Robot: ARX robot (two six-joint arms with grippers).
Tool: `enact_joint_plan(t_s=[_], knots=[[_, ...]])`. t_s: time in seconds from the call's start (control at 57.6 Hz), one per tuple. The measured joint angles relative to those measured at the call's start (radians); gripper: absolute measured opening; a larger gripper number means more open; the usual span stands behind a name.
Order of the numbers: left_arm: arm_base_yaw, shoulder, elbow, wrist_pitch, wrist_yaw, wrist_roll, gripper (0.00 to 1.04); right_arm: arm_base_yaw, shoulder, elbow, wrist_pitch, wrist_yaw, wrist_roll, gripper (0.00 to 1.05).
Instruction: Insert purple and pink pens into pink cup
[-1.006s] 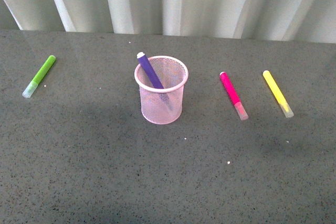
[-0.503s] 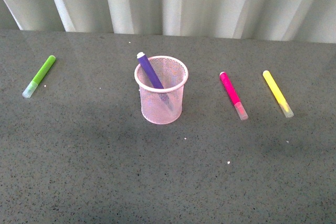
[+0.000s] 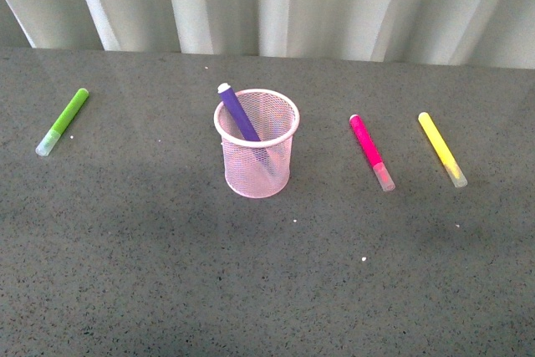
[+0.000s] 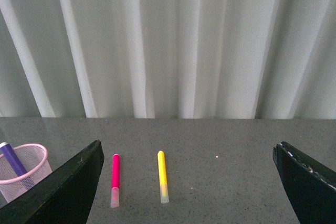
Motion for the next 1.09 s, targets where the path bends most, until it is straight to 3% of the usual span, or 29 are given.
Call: enact_joint_plan(t_s=[0.156,0.243,0.642,0.85,0.989,1.093], knots=[[0.000,-0.044,0.000,-0.045,0.000,0.000,0.04,0.000,0.000,0.000,0.000,0.000,0.000,0.98],[0.000,-0.161,0.000,-0.195,0.000,0.000,0.04,0.000,0.000,0.000,0.000,0.000,0.000,0.98],[0.000,-0.204,0.000,-0.212,0.000,-0.001,0.04,0.000,0.000,0.000,0.000,0.000,0.000,0.98],[0.000,-0.204,0.000,-0.212,0.000,0.000,0.39,0.000,0.000,0.000,0.002,0.000,0.005,0.98],[0.000,-0.204,0.000,-0.212,0.000,0.000,0.66,-0.028,0.185,0.066,0.313,-0.002,0.114,0.98],[0.000,-0.204,0.000,-0.212,0.000,0.000,0.84,-0.017,0.467,0.206,0.621,0.067,0.107,0.98]])
